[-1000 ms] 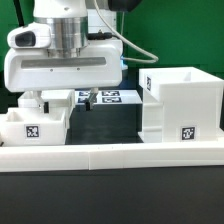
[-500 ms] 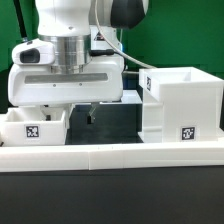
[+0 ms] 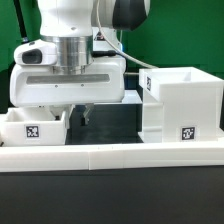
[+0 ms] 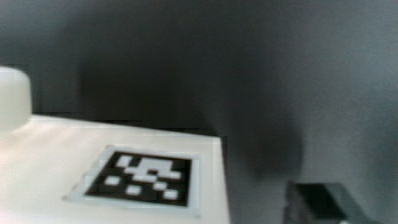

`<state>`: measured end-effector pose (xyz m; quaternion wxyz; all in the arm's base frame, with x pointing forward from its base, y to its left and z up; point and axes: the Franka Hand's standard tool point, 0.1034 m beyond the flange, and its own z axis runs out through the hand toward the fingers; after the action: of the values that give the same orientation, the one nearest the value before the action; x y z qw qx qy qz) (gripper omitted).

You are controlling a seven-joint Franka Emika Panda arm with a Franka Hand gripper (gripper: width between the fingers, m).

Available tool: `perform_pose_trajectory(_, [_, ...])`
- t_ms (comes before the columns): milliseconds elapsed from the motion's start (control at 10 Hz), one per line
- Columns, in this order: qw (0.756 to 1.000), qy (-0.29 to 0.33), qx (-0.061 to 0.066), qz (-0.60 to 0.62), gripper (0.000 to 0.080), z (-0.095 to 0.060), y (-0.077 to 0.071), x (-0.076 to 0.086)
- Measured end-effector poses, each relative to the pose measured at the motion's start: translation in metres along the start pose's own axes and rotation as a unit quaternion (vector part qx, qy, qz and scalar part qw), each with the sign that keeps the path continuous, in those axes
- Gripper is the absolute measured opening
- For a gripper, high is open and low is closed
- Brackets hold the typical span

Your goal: Assemble drawer

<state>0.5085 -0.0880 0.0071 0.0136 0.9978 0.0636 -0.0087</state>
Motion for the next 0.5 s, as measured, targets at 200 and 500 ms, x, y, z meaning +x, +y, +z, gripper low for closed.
perform_pose_trajectory(200, [1.0,0.0,0.0,0.0,0.0087,0.0,0.0001,0.0])
perform_pose_trajectory(500, [1.0,0.0,0.0,0.0,0.0042,-0.0001,0.0002,0.0])
